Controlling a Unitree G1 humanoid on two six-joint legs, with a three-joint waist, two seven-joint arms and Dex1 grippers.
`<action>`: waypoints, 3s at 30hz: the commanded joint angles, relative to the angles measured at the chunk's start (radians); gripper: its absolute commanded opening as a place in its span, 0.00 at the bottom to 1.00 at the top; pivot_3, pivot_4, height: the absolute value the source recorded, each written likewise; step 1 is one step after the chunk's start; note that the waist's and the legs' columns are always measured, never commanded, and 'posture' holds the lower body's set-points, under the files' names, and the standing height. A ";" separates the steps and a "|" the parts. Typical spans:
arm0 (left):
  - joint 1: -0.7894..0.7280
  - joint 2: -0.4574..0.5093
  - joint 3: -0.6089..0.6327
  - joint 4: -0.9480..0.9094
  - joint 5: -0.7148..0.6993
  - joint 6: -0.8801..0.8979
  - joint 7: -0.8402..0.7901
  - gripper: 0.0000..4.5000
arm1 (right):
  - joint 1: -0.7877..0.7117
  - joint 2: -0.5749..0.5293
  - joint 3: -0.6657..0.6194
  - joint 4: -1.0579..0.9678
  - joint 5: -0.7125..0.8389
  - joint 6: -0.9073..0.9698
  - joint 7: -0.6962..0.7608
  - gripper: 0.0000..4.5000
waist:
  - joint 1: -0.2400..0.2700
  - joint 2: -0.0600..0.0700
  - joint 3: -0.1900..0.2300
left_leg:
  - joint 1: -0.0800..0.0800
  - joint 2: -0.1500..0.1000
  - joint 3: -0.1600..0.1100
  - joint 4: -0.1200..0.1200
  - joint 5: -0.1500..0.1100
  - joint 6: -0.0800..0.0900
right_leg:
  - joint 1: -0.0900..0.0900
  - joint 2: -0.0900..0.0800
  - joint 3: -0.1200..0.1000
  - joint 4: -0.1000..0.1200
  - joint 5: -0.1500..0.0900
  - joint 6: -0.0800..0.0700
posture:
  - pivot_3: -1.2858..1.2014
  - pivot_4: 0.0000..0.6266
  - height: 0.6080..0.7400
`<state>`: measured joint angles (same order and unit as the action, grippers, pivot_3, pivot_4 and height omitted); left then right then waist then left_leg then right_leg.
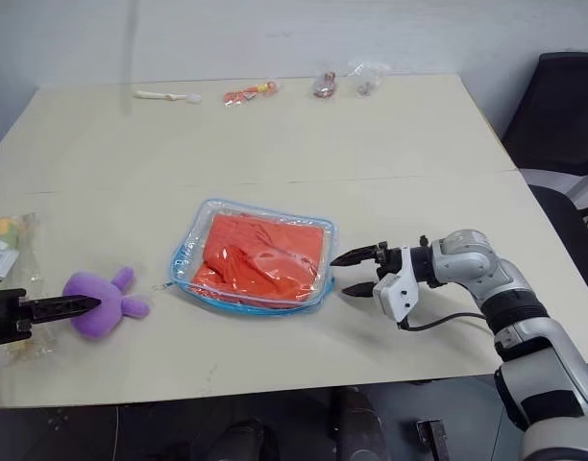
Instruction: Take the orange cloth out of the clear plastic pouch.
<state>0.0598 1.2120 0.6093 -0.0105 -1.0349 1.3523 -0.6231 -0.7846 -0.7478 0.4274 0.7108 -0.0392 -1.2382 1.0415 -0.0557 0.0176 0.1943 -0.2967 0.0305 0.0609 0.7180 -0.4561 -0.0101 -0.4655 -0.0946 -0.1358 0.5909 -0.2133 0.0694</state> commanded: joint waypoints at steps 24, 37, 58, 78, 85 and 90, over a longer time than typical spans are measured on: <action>-0.115 0.096 -0.322 -0.364 0.716 -1.091 -0.474 1.00 | 0.430 -0.324 -0.277 -1.041 0.841 1.433 0.093 1.00 | 0.054 0.000 0.000 | -0.001 0.000 0.004 0.000 -0.003 0.002 | 0.000 0.000 0.000 0.000 0.000 -0.001 | 0.52 0.24 1.00; -0.438 -0.153 -0.655 -0.070 1.024 -1.445 -0.418 1.00 | 0.448 -0.174 -0.330 -1.093 0.700 1.517 0.047 1.00 | 0.057 -0.002 -0.001 | -0.002 -0.002 0.006 0.001 -0.003 0.004 | 0.000 0.001 0.000 0.000 0.001 0.001 | 0.52 0.24 1.00; -0.456 -0.257 -0.671 -0.152 1.005 -1.318 -0.426 0.26 | 0.480 -0.124 -0.351 -1.105 0.566 1.490 0.078 1.00 | 0.058 -0.003 -0.001 | -0.001 -0.002 0.006 0.003 -0.002 0.005 | 0.001 0.001 0.000 0.001 0.002 0.001 | 0.52 0.24 1.00; -0.456 -0.383 -0.617 -0.415 0.720 -0.798 -0.328 0.00 | 0.518 -0.055 -0.329 -1.124 0.399 1.399 0.020 0.16 | 0.059 -0.004 -0.002 | -0.001 -0.002 0.005 0.005 -0.002 0.005 | 0.002 0.001 0.001 0.002 0.002 0.001 | 0.52 0.24 1.00; -0.454 -0.462 -0.654 -0.488 0.719 -0.715 -0.246 0.00 | 0.530 0.027 -0.287 -1.085 0.221 1.307 -0.102 0.24 | 0.056 -0.004 -0.002 | -0.001 -0.002 0.005 0.005 -0.002 0.005 | 0.002 0.001 0.002 0.003 0.002 0.001 | 0.52 0.24 1.00; -0.465 -0.478 -0.669 -0.498 0.715 -0.698 -0.227 0.00 | 0.527 0.062 -0.250 -1.032 0.095 1.238 -0.171 0.58 | 0.056 -0.004 -0.002 | -0.001 -0.002 0.005 0.005 -0.002 0.005 | 0.002 0.001 0.002 0.002 0.002 0.001 | 0.52 0.24 1.00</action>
<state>-0.3879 0.7392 -0.0594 -0.4670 -0.3063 0.6569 -0.8588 -0.2575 -0.6944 0.1736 -0.3209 0.0852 0.0312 0.8944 0.0002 0.0133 0.1922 -0.2975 0.0287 0.0660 0.7232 -0.4585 -0.0052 -0.4632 -0.0935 -0.1335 0.5934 -0.2115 0.0708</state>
